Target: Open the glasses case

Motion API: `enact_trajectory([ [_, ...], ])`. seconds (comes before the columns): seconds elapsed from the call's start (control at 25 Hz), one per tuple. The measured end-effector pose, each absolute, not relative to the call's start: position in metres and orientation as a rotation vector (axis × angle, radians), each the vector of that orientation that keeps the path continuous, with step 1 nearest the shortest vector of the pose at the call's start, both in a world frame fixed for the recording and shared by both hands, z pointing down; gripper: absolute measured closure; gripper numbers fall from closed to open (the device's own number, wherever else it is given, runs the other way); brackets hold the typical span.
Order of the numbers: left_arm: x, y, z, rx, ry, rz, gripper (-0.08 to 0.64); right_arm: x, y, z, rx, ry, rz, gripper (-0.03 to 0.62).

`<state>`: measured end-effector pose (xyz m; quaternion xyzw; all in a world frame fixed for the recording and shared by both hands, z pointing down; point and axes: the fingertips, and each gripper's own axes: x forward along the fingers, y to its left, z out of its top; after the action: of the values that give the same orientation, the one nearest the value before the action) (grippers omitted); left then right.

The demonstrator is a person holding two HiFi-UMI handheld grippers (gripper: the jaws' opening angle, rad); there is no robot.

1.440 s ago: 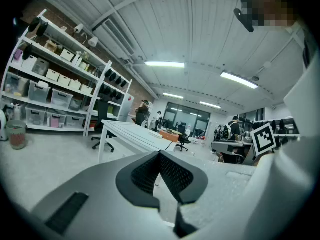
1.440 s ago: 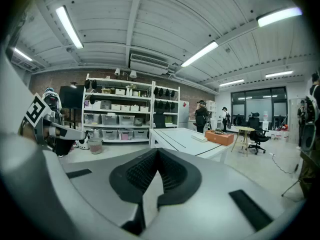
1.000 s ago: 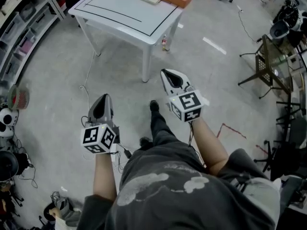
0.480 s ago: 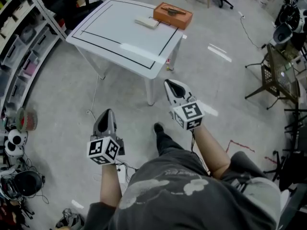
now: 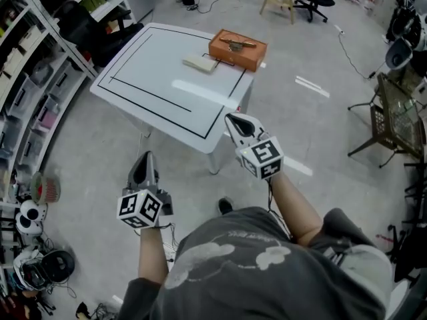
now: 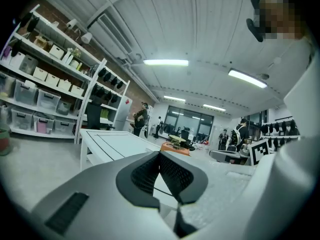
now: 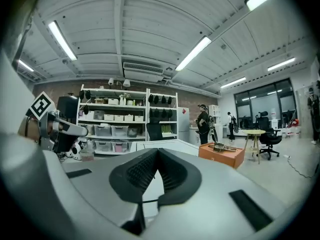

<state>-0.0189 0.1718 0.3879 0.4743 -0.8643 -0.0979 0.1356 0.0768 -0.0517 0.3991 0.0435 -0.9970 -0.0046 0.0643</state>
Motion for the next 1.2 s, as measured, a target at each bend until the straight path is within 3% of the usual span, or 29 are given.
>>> enact_trajectory([
  [0.52, -0.068, 0.115, 0.397, 1.403, -2.487, -0.207, 0.558, 0.033, -0.093, 0.420, 0.117, -2.965, 0.006, 0.591],
  [1.2, -0.236, -0.010, 0.435, 1.685, -2.207, -0.113, 0.558, -0.082, -0.169, 0.457, 0.486, -2.816, 0.133, 0.592],
])
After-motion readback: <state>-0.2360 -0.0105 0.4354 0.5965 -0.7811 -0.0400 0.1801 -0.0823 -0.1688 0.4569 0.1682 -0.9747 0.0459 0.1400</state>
